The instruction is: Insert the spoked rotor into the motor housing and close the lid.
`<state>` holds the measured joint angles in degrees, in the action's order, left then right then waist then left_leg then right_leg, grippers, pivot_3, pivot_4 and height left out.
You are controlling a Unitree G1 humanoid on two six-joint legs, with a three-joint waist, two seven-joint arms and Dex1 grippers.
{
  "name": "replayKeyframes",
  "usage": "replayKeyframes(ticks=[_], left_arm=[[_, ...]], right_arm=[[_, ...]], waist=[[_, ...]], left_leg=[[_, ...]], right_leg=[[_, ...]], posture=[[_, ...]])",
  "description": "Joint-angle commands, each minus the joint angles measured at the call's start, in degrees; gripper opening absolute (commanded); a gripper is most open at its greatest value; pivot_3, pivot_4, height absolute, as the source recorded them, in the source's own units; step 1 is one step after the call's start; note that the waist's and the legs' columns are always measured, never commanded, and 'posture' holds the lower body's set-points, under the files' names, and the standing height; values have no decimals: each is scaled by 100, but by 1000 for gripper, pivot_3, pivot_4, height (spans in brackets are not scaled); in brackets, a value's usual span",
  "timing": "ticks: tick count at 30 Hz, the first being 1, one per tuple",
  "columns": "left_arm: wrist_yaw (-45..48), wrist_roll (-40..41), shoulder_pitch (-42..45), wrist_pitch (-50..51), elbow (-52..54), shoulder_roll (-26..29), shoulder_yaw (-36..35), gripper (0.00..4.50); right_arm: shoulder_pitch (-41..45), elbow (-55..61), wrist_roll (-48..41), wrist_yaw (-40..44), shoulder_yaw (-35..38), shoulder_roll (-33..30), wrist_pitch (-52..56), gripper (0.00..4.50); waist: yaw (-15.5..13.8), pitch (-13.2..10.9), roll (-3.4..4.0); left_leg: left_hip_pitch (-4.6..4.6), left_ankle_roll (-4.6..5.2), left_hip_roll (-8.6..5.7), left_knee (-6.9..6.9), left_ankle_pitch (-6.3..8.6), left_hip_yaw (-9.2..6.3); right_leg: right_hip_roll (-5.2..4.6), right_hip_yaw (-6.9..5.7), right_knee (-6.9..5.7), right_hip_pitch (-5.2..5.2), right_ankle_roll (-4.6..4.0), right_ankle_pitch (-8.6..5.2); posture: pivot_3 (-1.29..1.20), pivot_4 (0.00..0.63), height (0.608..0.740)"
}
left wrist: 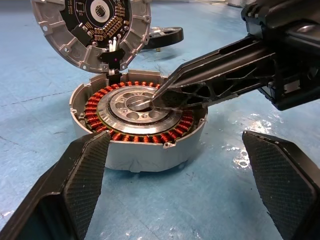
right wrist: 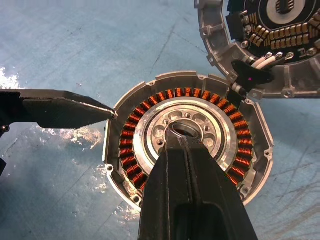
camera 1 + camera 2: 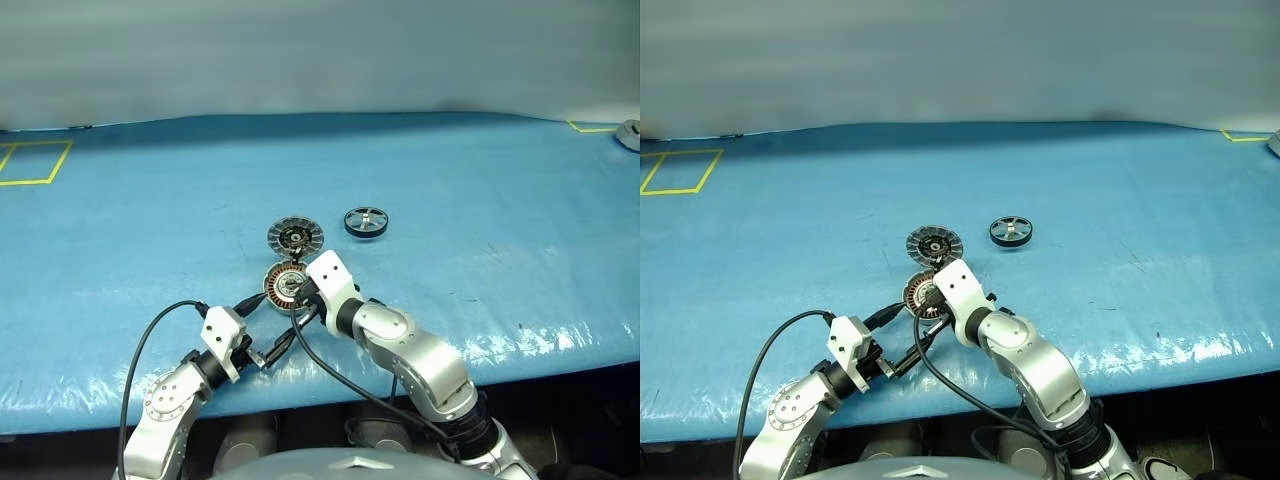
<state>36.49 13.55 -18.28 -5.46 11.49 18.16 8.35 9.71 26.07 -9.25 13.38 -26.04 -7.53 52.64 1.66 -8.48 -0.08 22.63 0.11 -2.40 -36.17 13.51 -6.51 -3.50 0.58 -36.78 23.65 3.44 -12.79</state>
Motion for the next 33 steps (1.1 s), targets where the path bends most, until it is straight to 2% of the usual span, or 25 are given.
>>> replayKeyframes(ticks=[1,12,20,33], left_arm=[[26,7,17,-32,69,-6,46,4500],[48,-3,51,-46,40,4,65,4500],[44,-11,32,-47,41,10,60,4500],[50,-16,55,-64,2,-11,75,4500]], right_arm=[[-35,7,18,-69,158,151,-388,22],[-90,-93,105,-128,228,242,-637,22],[17,336,-1,157,9,-71,135,22],[133,322,-74,194,-48,-49,529,22]], waist=[[-3,0,0],[-10,0,0],[-11,0,0],[-12,0,0]], left_leg=[[0,0,0,0,0,0],[0,-2,-1,0,-1,0],[0,-2,-1,0,-1,0],[0,-1,-2,-3,-2,1]], right_leg=[[0,0,-2,0,0,0],[0,1,-3,0,0,1],[0,2,-3,0,-1,1],[-1,2,-4,-1,1,3]], posture=[[0,150,740],[0,150,740],[0,150,740],[0,150,740]])
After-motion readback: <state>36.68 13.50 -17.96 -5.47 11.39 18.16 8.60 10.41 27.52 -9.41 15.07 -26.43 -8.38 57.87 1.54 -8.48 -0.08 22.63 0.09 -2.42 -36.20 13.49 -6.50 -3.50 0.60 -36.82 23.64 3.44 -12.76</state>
